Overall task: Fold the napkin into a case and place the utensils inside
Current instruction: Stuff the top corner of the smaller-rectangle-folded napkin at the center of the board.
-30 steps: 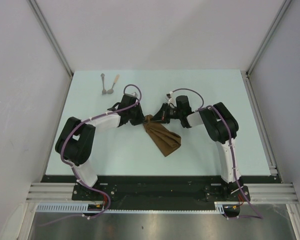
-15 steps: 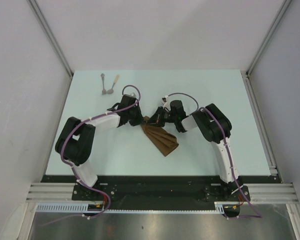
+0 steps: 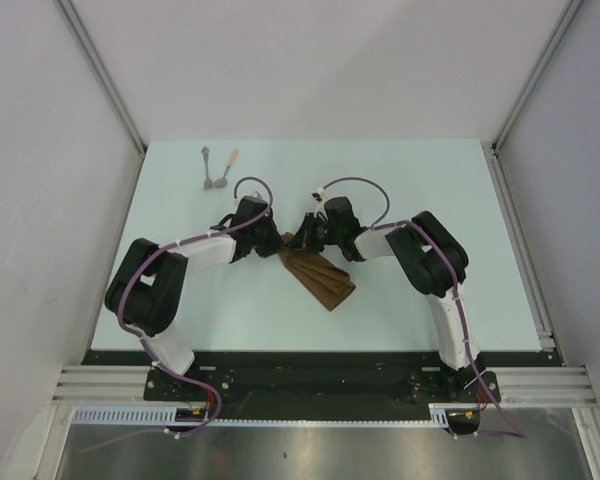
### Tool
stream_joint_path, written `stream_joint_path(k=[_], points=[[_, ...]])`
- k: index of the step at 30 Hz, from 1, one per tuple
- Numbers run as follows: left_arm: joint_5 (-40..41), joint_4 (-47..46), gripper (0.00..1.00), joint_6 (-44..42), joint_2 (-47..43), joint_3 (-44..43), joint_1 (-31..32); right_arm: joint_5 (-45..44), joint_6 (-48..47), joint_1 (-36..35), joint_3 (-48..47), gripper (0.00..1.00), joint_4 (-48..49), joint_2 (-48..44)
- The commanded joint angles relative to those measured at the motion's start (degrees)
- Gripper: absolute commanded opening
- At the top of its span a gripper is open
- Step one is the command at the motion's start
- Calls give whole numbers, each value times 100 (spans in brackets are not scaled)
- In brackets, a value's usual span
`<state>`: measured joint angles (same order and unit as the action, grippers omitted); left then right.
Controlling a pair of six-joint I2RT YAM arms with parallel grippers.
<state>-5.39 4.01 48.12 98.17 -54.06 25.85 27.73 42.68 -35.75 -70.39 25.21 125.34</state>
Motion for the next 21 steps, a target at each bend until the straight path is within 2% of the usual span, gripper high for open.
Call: stream_joint_path(k=[1,3,5,21], points=[[-367,-691,0,295,-377,299,8,1125,1152,260,341,0,1263,8],[-305,-796,0,233,-456,414,-18,1445,1680,419,412,0,1809,26],[-296,-805,0,189,-509,493,-44,1665,1823,463,412,0,1961,8],[-270,-832,0,49,-703,546,-97,1807,1719,375,342,0,2050,316]])
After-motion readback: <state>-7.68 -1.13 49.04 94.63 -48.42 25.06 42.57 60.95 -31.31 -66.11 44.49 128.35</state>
